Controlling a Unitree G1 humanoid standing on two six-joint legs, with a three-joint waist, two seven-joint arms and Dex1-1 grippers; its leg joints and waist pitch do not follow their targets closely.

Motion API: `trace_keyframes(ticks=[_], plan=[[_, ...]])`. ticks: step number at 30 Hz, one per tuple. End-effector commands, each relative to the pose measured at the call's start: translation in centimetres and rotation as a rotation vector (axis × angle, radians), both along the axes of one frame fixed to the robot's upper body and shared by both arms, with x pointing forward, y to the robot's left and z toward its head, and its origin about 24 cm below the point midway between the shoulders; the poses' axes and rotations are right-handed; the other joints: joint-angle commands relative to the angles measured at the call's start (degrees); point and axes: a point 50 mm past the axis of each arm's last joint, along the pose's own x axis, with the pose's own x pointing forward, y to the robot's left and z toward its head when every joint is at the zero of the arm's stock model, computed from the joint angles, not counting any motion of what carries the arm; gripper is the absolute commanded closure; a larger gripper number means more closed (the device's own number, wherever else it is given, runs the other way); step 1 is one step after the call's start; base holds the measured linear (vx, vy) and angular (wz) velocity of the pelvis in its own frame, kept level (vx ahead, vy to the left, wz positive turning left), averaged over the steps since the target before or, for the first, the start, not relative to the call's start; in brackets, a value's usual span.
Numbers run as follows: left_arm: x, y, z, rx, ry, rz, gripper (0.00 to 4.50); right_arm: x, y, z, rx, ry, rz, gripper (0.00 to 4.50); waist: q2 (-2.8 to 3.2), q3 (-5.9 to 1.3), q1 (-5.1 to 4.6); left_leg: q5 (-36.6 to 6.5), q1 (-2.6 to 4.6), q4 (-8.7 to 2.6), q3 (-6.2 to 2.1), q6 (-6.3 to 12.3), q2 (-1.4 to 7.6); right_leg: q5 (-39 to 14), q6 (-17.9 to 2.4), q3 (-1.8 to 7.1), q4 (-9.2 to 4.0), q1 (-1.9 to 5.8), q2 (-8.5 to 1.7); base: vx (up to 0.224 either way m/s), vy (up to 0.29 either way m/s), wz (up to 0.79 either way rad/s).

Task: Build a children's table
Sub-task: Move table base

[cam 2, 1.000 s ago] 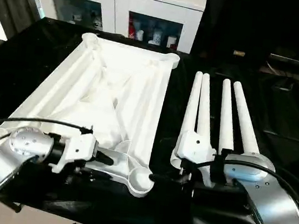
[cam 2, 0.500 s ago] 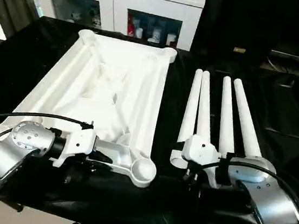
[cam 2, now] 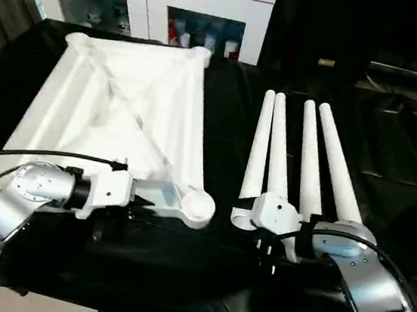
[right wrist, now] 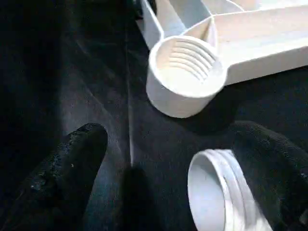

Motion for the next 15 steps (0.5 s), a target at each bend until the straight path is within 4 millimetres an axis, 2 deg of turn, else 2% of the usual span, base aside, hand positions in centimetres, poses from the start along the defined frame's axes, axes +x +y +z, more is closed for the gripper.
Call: trace_keyframes(ticks=[1, 4, 8, 13, 15], plan=[[0.8, 0.9, 1.4, 0.004, -0.075, 0.026, 4.49, 0.0, 0.3, 0.0, -0.014, 0.005, 0.008, 0.0, -0.39, -3.64, 0.29, 0.5, 0.85, -3.89, -1.99, 9.55, 4.92, 14.5, -18.2, 2.9, -3.15, 2.56, -5.6, 0.0, 0.0, 0.0], [0.6, 1.5, 0.9, 0.026, -0.05, 0.032, 4.49, -0.1, 0.7, 0.4, -0.008, -0.005, 0.014, 0.0, -0.44, -3.55, 0.34, -0.3, 0.82, -3.95, -1.97, 9.51, 4.96, 13.3, -18.3, 2.9, -3.21, 2.55, -5.68, 0.0, 0.0, 0.0], [0.6, 2.1, 0.6, 0.039, -0.045, 0.051, 4.49, -0.1, 1.0, 0.9, -0.002, -0.023, 0.017, 0.0, -0.4, -3.4, 0.3, -2.6, 0.94, -4.17, -1.94, 8.15, 5.04, 9.4, -18.0, 2.96, -3.53, 2.52, -5.73, 0.0, 0.0, 0.0], [0.2, 2.3, 1.3, -0.021, -0.025, 0.046, 4.49, 0.2, 1.3, 1.2, 0.05, -0.042, -0.005, 0.0, -0.33, -3.65, 0.24, -1.3, 0.92, -4.05, -1.87, 7.73, 4.96, 11.4, -18.5, 2.97, -3.21, 2.56, -5.69, 0.0, 0.0, 0.0], [-0.1, 2.4, 1.6, -0.026, -0.007, 0.039, 3.9, 0.3, 1.4, 1.3, 0.075, -0.041, -0.023, 0.0, -0.29, -3.74, 0.25, -0.4, 0.99, -3.93, -1.83, 8.08, 4.96, 12.9, -18.7, 2.99, -3.01, 2.49, -5.66, 0.0, 0.0, 0.0]])
